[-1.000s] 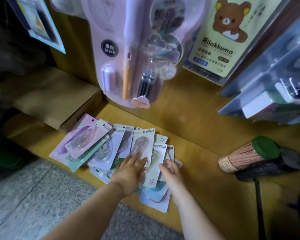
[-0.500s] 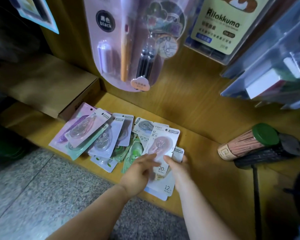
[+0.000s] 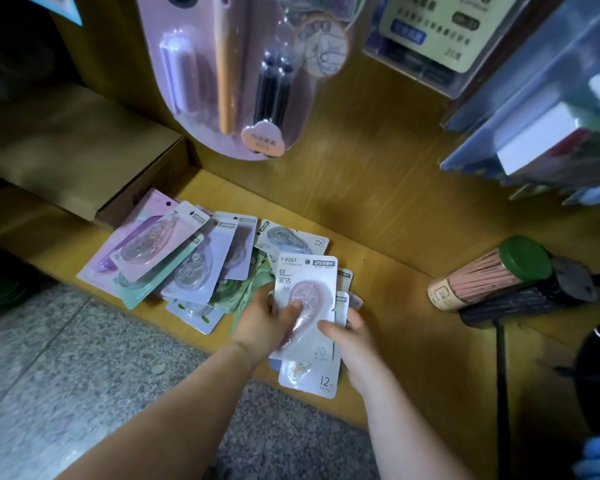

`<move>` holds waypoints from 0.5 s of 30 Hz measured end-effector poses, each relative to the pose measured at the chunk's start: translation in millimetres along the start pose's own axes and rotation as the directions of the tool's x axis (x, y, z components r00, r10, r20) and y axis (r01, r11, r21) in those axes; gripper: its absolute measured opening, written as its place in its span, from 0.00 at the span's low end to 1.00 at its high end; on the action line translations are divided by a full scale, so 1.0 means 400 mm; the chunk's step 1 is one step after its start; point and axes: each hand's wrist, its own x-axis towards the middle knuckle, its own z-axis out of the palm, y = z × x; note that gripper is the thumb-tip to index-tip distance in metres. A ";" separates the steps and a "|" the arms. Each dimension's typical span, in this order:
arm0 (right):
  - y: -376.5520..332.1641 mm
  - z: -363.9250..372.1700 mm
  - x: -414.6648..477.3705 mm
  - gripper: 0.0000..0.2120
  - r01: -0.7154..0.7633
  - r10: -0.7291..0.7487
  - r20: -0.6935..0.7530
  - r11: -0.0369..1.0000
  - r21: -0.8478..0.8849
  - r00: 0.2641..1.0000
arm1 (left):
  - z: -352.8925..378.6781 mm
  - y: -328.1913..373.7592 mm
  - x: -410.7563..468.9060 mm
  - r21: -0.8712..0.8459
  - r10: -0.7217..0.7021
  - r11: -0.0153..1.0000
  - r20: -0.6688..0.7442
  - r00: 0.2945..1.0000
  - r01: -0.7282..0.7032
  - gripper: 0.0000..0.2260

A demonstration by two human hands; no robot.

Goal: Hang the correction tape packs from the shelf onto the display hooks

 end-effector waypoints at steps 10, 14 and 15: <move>-0.013 -0.045 -0.051 0.14 0.079 -0.078 0.008 0.997 -0.012 0.997 | 0.008 0.012 -0.029 -0.146 -0.047 0.987 0.134 0.990 0.067 0.10; -0.020 -0.046 -0.088 0.11 0.131 -0.132 -0.030 0.991 -0.022 0.991 | 0.001 0.026 -0.056 -0.140 -0.037 0.988 0.201 0.979 0.066 0.14; -0.022 -0.044 -0.098 0.11 0.142 -0.143 -0.041 0.990 -0.017 0.989 | -0.002 0.032 -0.063 -0.157 -0.028 0.986 0.213 0.977 0.063 0.12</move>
